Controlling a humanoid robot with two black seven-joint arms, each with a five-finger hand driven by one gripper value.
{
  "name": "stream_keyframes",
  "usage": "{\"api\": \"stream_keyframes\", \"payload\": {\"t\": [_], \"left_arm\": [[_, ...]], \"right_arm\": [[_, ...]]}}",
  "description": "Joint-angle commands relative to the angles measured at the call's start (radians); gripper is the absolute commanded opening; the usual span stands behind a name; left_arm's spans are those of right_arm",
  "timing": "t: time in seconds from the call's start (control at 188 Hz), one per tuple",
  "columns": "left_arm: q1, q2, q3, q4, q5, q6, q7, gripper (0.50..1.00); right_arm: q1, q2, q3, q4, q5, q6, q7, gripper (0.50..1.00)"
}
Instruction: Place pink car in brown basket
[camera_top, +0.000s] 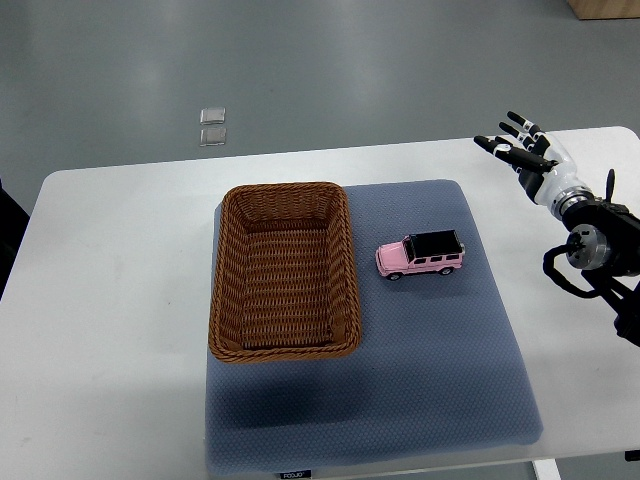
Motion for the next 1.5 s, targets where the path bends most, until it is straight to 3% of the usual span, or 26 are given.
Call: {"api": "stream_keyframes", "payload": {"t": [0.0,0.916,1.155,1.496], "left_arm": [[0.000,0.000,0.000,0.000,0.000,-0.001,0.000,1.000],[0.000,0.000,-0.003,0.001,-0.002,-0.001,0.000,1.000],[0.000,0.000,-0.002,0.000,-0.002,-0.001,0.000,1.000],[0.000,0.000,-0.003,0.001,-0.002,-0.001,0.000,1.000]], "right_arm": [[0.001,-0.002,-0.002,0.001,-0.001,0.001,0.000,0.919],[0.005,-0.012,-0.021,0.017,-0.012,0.024,0.000,0.919],[0.004,-0.012,-0.020,0.017,-0.124,0.024,0.000,0.919],[0.010,-0.028,-0.021,0.049,-0.254,0.110,0.000,0.919]]}}
